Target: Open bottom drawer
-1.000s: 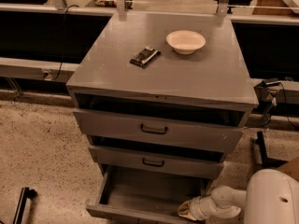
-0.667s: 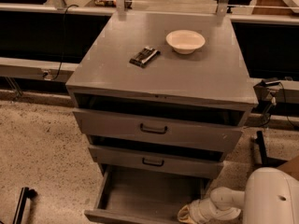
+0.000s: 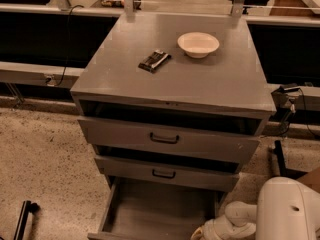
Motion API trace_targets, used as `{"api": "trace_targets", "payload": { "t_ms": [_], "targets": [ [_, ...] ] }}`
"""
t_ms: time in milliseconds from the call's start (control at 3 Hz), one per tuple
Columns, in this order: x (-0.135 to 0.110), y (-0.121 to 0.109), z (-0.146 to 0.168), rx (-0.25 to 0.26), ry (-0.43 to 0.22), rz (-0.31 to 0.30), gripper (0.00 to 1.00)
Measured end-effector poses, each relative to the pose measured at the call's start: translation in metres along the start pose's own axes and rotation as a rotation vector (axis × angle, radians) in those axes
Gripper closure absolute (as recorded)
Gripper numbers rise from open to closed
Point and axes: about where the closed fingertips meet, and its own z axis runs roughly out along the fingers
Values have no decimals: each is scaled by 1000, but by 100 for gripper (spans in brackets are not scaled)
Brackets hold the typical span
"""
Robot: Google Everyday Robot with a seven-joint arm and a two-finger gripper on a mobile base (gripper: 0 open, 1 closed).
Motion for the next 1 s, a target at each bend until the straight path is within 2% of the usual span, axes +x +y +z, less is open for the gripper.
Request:
{"api": "trace_targets", "payload": {
  "t_ms": [333,667,1000],
  "targets": [
    [-8,14,-4,-18,-48,-89,100],
    [-26,34,-15,10,-143,-227,100],
    [-47,39,-30,128,-202,-232,100]
  ]
}}
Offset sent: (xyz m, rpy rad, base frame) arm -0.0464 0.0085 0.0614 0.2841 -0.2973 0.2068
